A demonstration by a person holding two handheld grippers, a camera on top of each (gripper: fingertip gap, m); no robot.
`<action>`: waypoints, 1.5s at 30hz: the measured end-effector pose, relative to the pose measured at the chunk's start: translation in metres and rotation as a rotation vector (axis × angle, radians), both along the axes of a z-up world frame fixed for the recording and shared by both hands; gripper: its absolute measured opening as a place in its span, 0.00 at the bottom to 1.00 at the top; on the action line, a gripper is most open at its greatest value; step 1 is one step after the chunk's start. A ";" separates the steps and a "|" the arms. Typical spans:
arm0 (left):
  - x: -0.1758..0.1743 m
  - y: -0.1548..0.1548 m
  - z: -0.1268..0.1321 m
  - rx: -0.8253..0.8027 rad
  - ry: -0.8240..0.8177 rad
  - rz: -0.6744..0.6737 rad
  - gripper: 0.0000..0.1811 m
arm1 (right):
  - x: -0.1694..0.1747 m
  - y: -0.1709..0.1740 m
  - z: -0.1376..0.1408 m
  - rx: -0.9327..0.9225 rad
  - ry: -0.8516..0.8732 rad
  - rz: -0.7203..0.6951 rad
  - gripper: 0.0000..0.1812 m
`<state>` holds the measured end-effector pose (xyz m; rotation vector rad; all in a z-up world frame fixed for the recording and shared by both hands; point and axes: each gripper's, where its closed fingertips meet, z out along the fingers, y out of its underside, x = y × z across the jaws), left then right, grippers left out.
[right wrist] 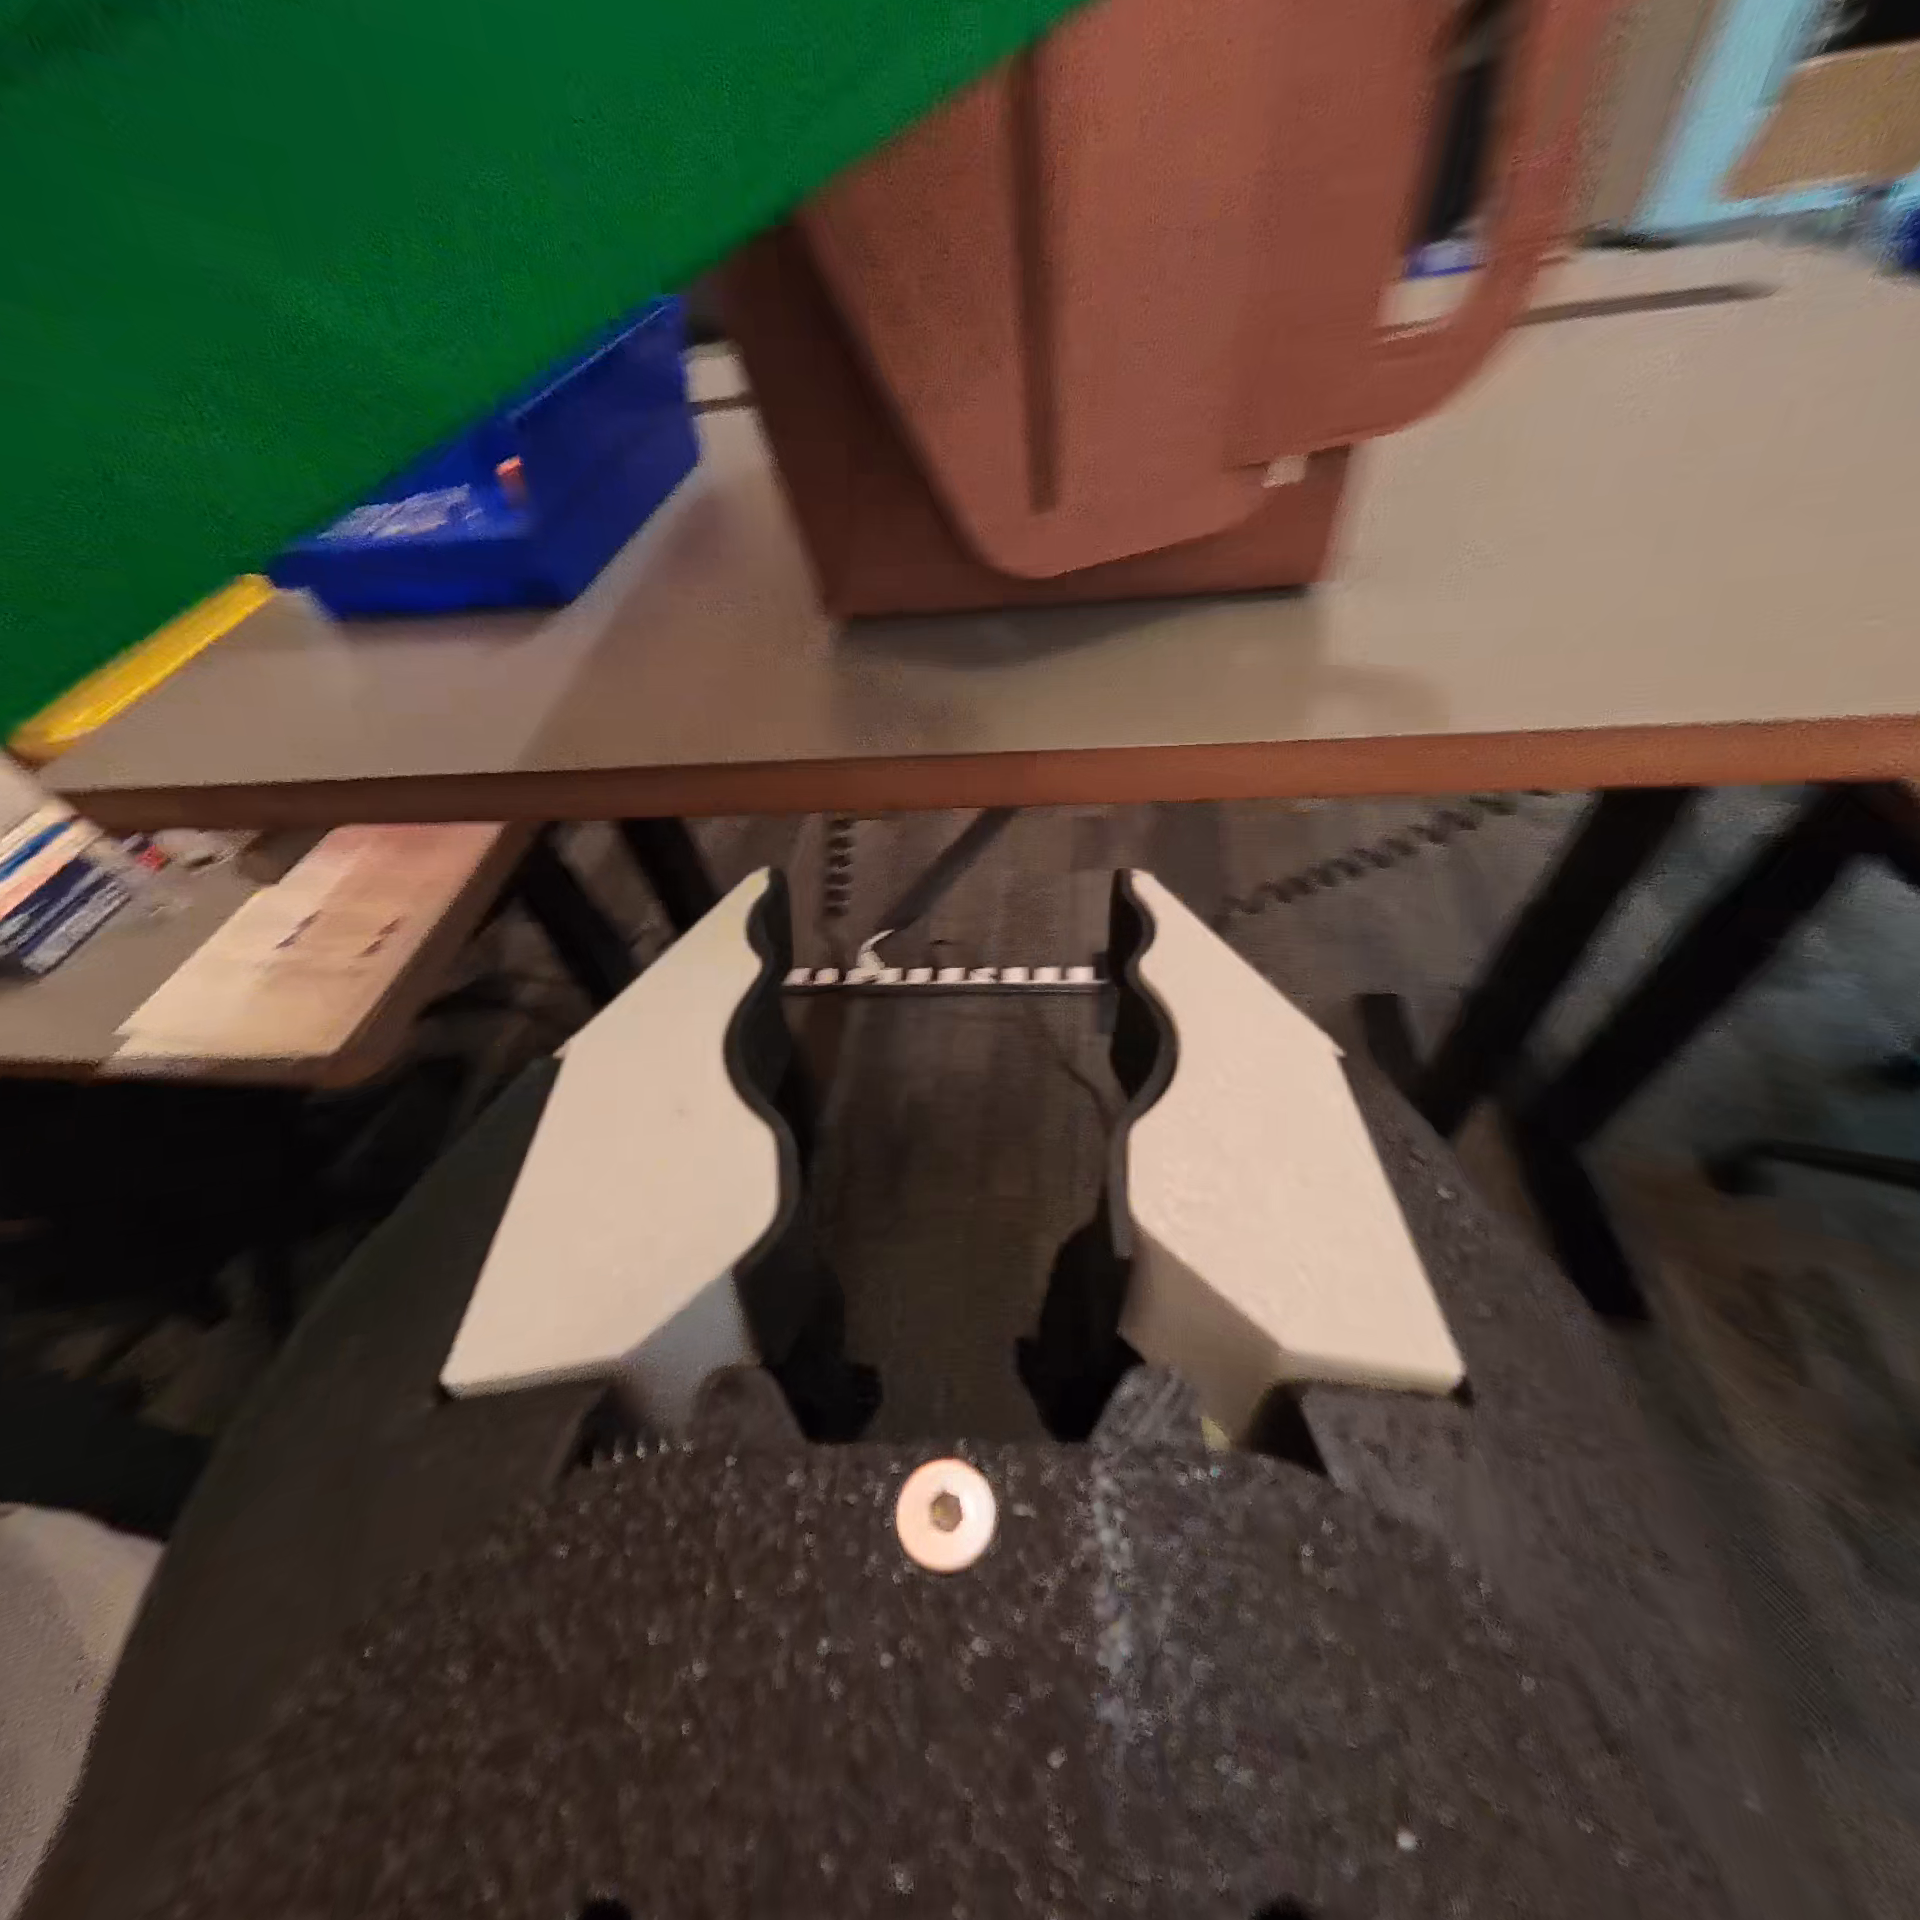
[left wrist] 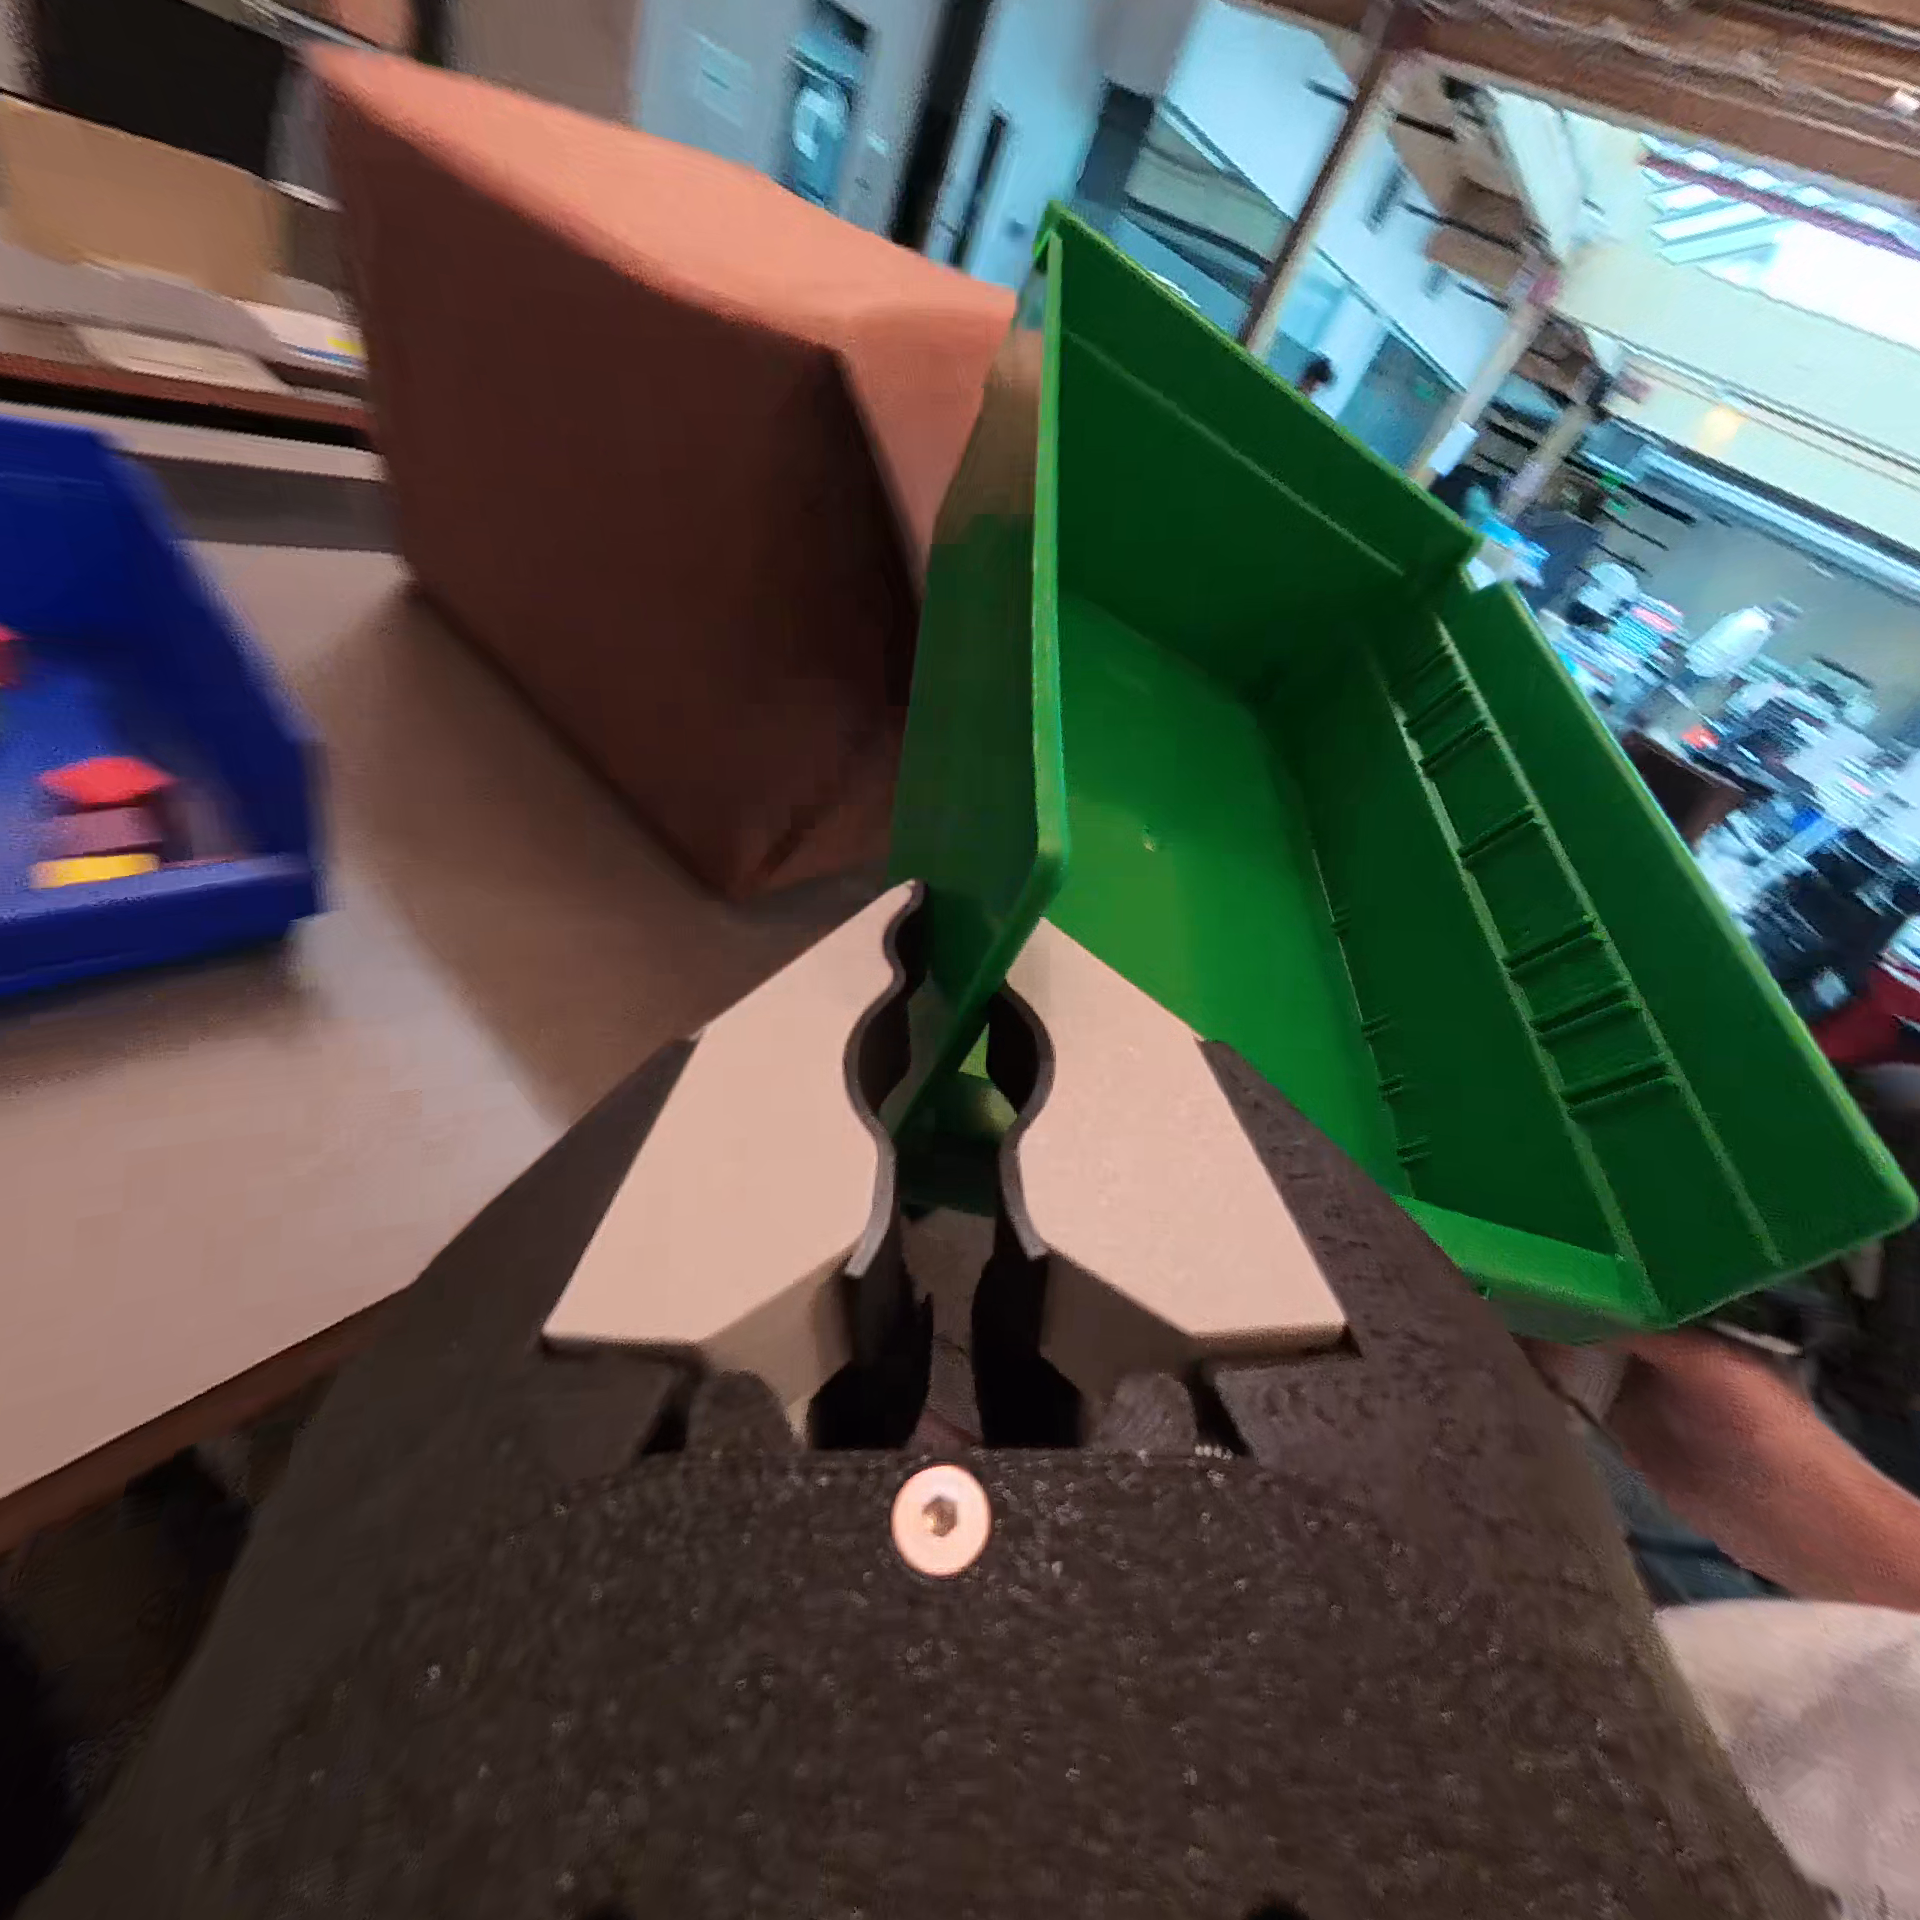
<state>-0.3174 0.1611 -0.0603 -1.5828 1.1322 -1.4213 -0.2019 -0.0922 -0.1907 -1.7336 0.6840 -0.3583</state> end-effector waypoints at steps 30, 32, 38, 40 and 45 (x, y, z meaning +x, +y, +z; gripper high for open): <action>0.524 -0.212 -0.147 0.111 0.319 0.491 0.04 | 0.487 -0.097 -0.011 -0.070 0.005 -0.041 0.19; 0.532 -0.203 -0.158 0.105 0.345 0.531 0.03 | 0.489 -0.091 0.001 -0.039 -0.005 -0.002 0.22; 0.534 -0.206 -0.180 0.036 0.407 0.497 0.03 | 0.531 -0.099 -0.036 -0.134 0.094 -0.066 0.30; 0.531 -0.212 -0.189 0.007 0.431 0.465 0.03 | 0.531 -0.091 -0.056 -0.185 0.146 -0.011 0.30; 0.527 -0.220 -0.189 0.020 0.429 0.377 0.07 | 0.537 -0.087 -0.057 -0.123 0.159 -0.043 0.16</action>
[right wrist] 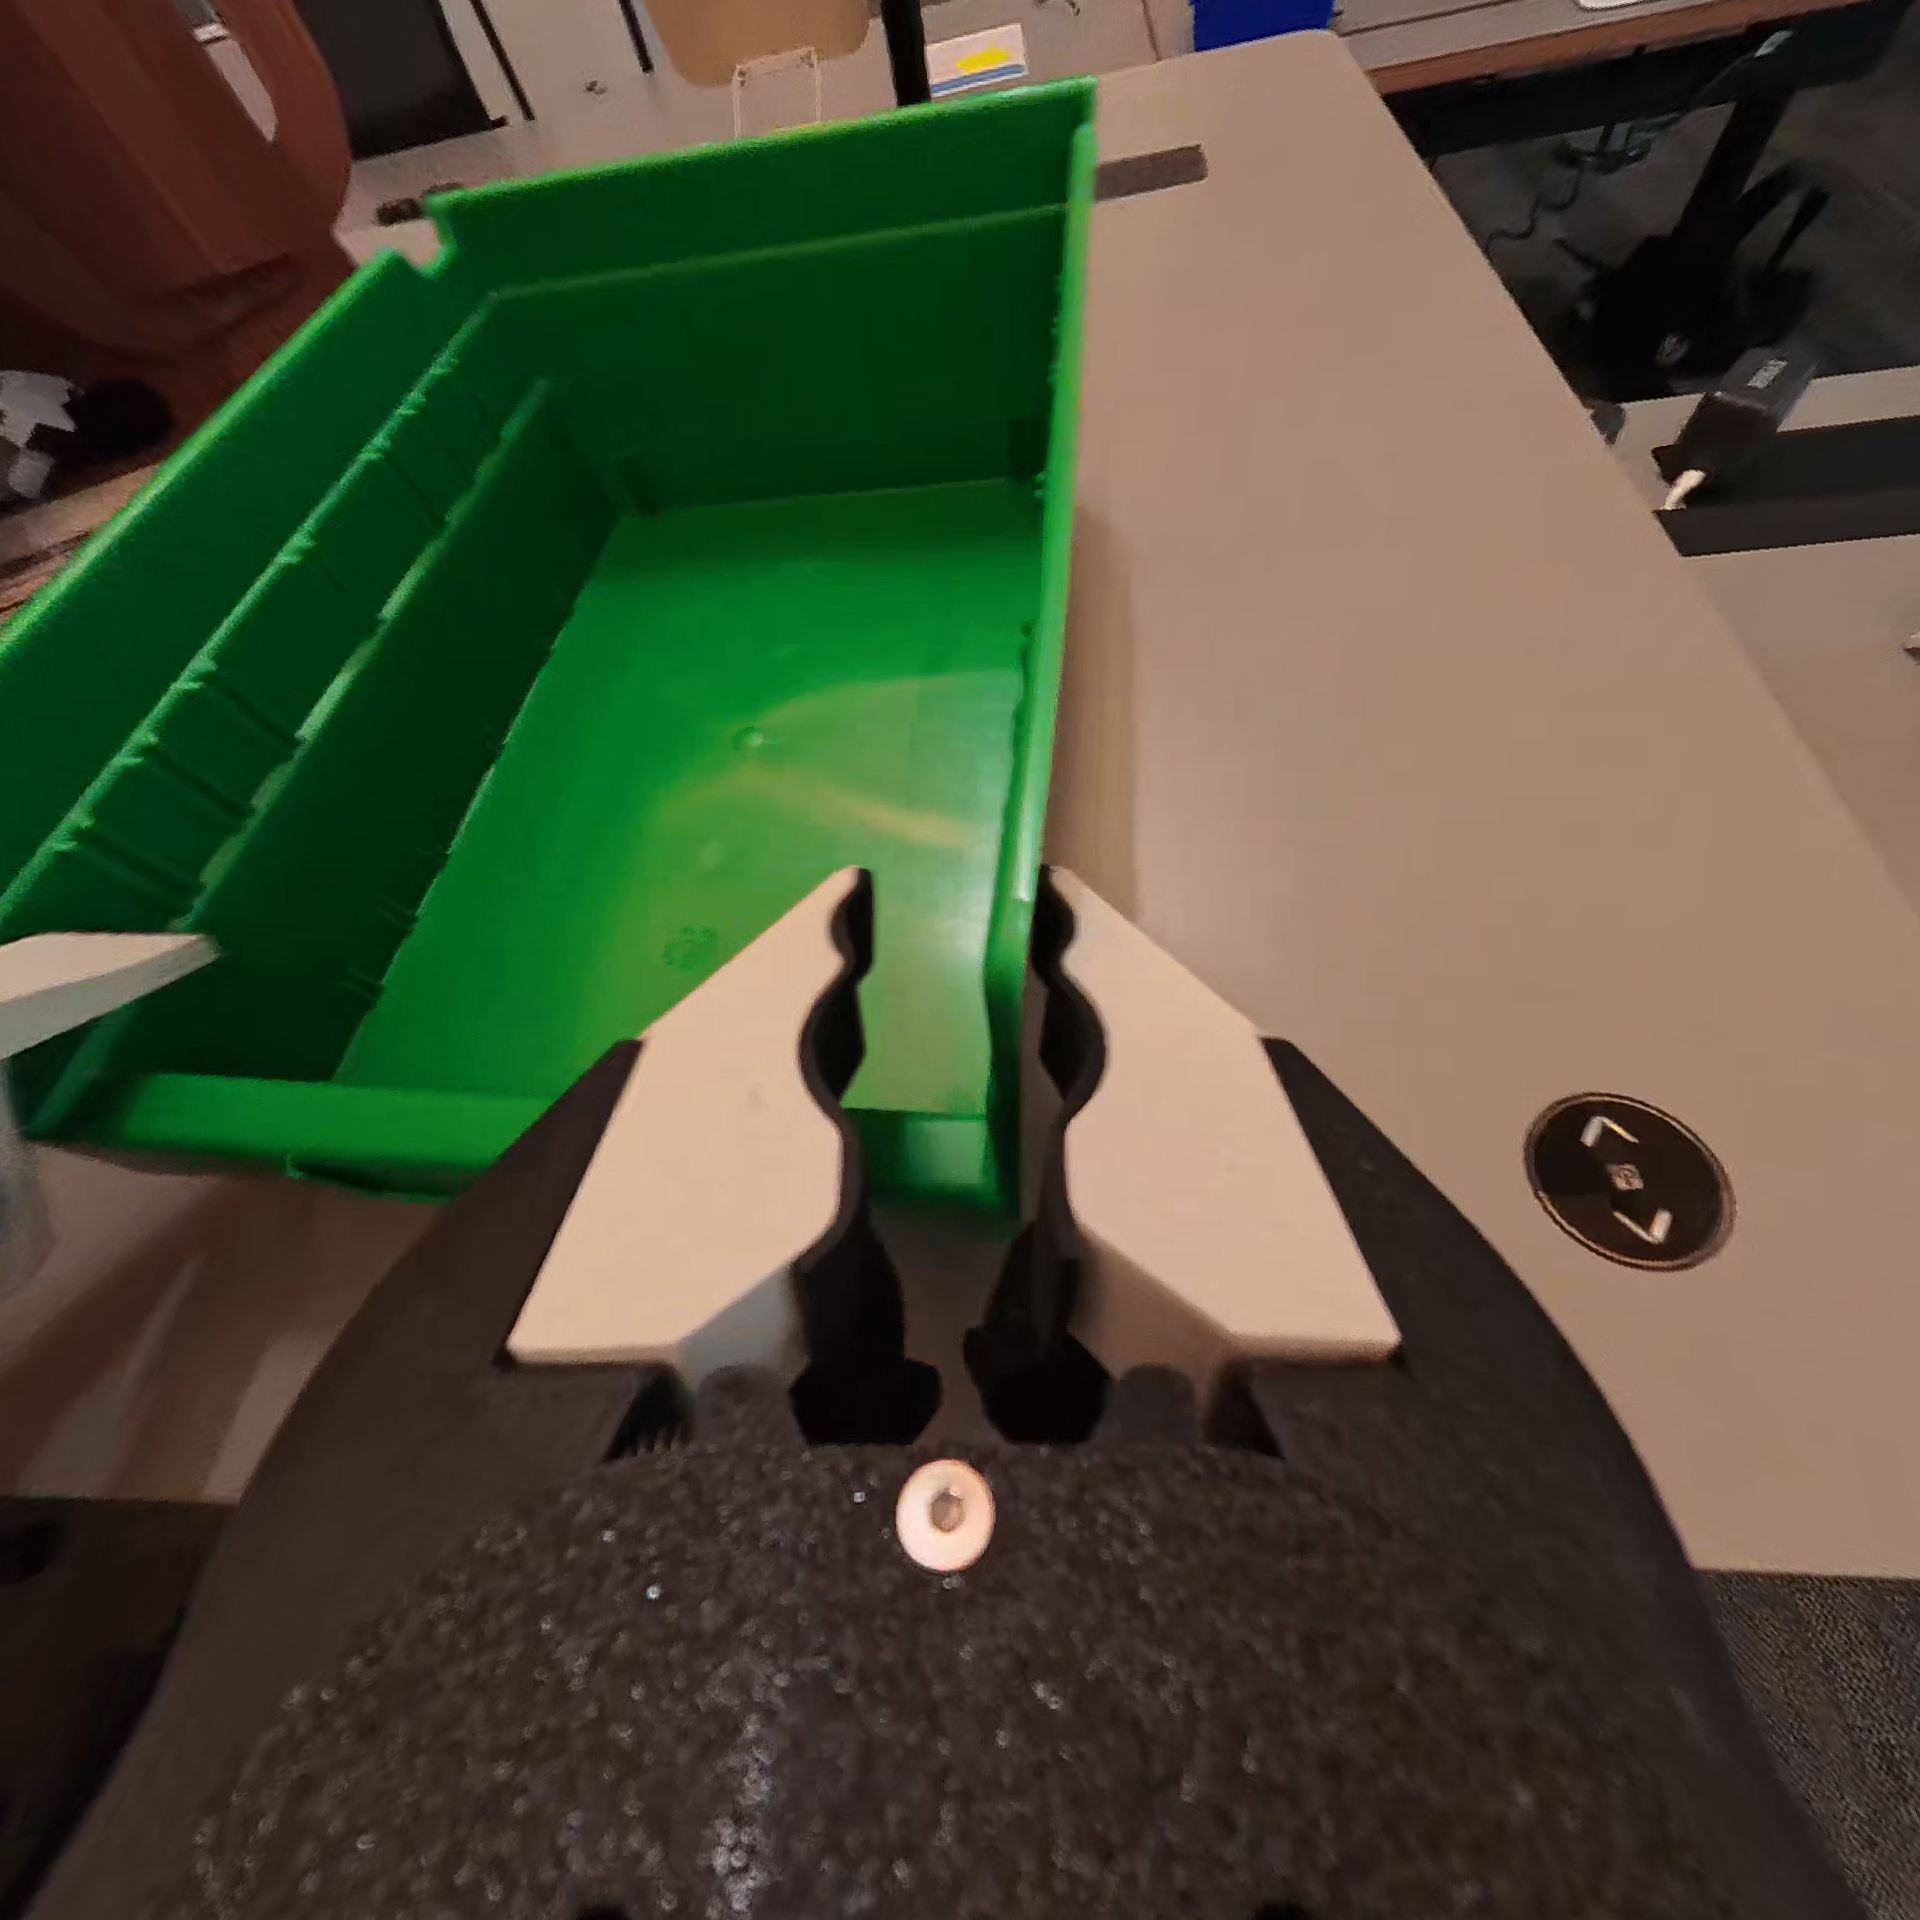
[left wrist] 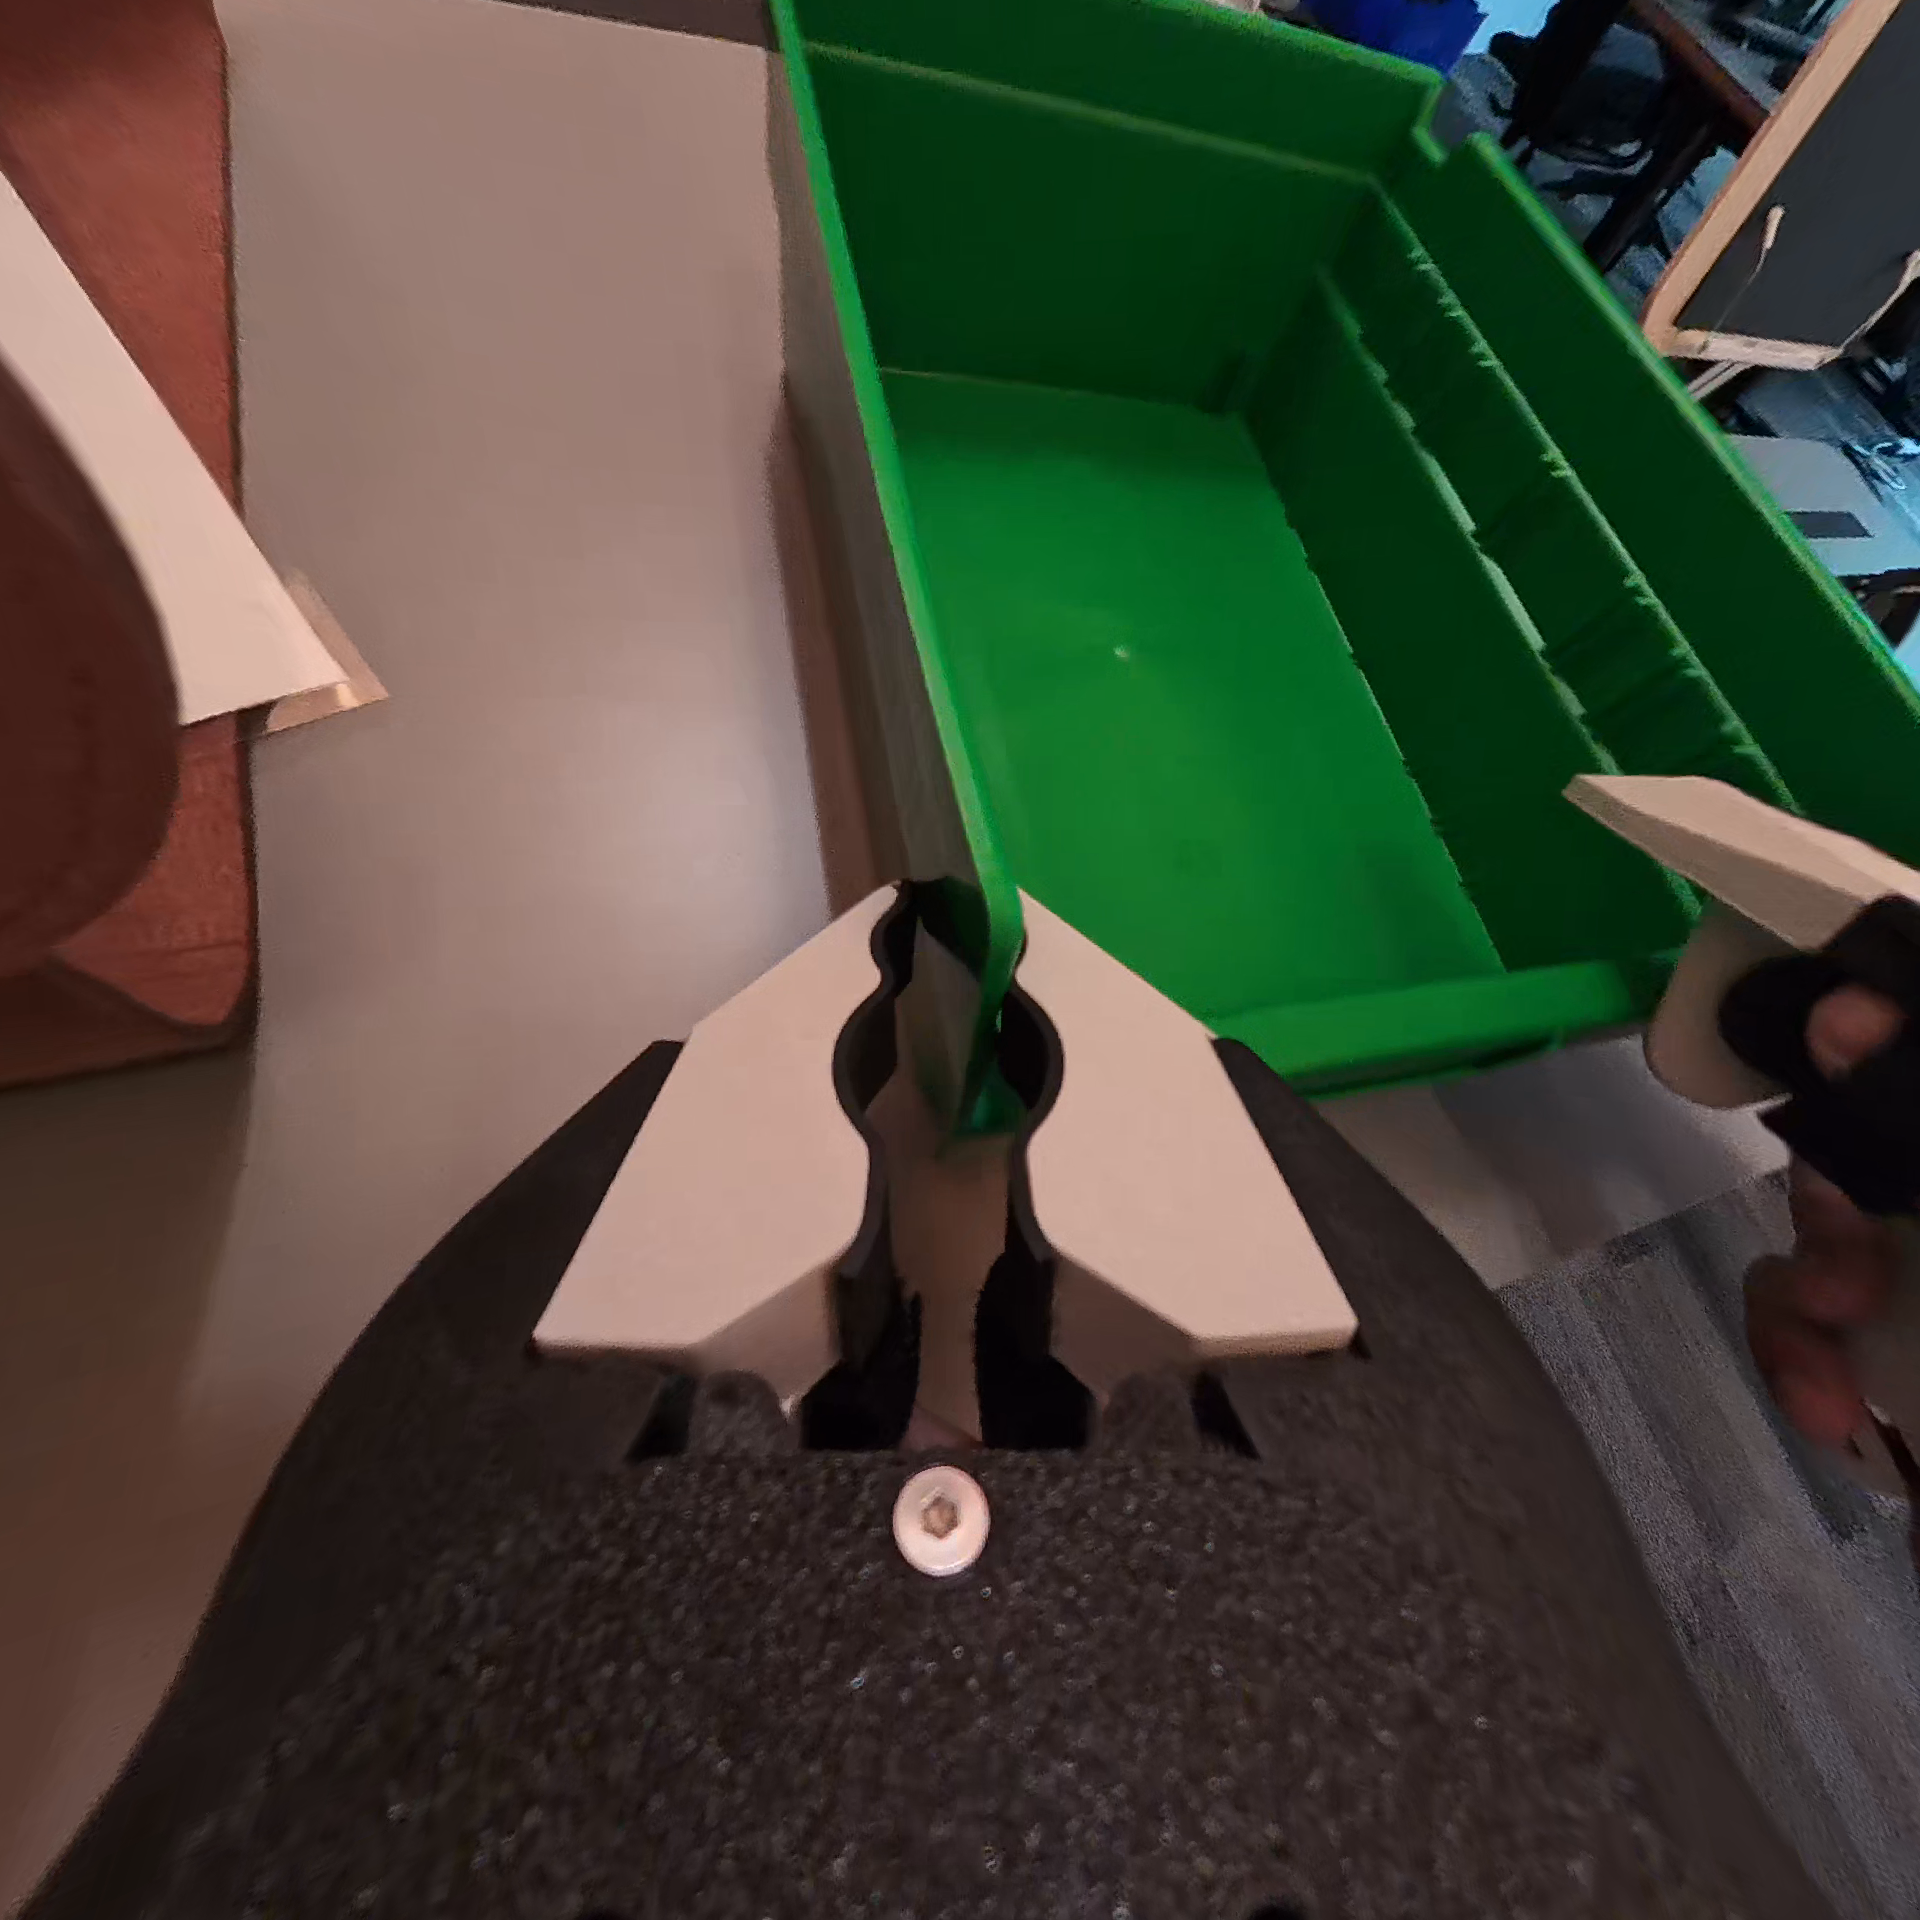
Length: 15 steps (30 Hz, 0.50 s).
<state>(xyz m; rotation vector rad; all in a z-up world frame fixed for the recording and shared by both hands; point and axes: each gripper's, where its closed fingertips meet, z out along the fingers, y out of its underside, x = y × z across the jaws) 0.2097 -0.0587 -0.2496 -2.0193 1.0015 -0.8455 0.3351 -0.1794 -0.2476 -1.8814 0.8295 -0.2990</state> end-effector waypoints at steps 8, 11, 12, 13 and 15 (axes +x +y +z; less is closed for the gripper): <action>-0.085 -0.048 0.036 0.101 -0.051 -0.290 0.20 | 0.009 -0.009 0.001 -0.093 -0.114 -0.022 0.01; -0.146 -0.027 0.044 0.172 -0.030 -0.263 0.20 | 0.003 -0.014 0.002 -0.086 -0.099 -0.045 0.02; -0.165 -0.015 0.048 0.183 -0.032 -0.240 0.20 | 0.001 -0.020 0.007 -0.091 -0.103 -0.075 0.09; -0.183 -0.003 0.050 0.178 -0.028 -0.225 0.21 | -0.004 -0.025 0.016 -0.090 -0.112 -0.095 0.18; -0.213 0.022 0.055 0.158 -0.025 -0.190 0.24 | -0.021 -0.031 0.035 -0.077 -0.128 -0.098 0.26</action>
